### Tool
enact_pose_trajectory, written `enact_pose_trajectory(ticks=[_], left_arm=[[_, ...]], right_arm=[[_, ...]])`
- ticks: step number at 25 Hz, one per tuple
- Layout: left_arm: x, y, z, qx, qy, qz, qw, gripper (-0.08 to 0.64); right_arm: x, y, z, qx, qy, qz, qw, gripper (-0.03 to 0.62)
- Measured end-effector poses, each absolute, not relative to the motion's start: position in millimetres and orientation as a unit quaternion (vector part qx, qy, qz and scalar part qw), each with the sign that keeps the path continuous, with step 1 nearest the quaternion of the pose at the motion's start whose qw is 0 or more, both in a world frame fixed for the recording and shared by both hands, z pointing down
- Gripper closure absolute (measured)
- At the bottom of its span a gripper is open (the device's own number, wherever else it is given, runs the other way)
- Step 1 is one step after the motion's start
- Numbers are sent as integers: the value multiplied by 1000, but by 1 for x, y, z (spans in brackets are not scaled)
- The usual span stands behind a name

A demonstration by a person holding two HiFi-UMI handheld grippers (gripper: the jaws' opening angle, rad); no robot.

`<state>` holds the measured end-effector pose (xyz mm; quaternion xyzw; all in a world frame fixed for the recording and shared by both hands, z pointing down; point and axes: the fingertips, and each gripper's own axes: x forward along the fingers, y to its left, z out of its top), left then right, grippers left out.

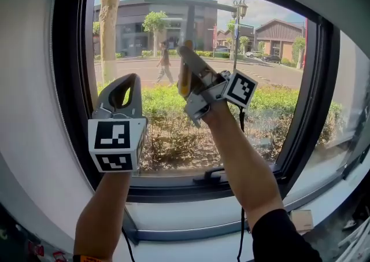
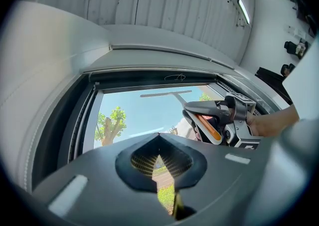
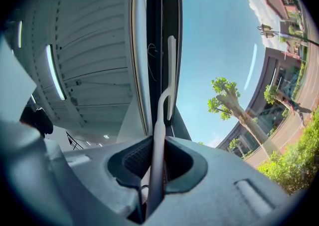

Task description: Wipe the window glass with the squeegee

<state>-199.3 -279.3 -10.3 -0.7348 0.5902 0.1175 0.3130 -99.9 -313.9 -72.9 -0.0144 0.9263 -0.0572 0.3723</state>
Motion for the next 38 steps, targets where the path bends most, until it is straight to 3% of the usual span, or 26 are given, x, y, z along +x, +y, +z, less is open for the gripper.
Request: enact_pose_trajectory(ticks=[26, 38], left_arm=[[-196, -302, 14, -728, 609, 108, 296, 549], [-178, -311, 78, -755, 601, 94, 245, 549]], right_arm=[[-107, -335, -62, 11, 936, -75, 345, 548], [-112, -320, 41, 14, 952, -132, 277, 548]])
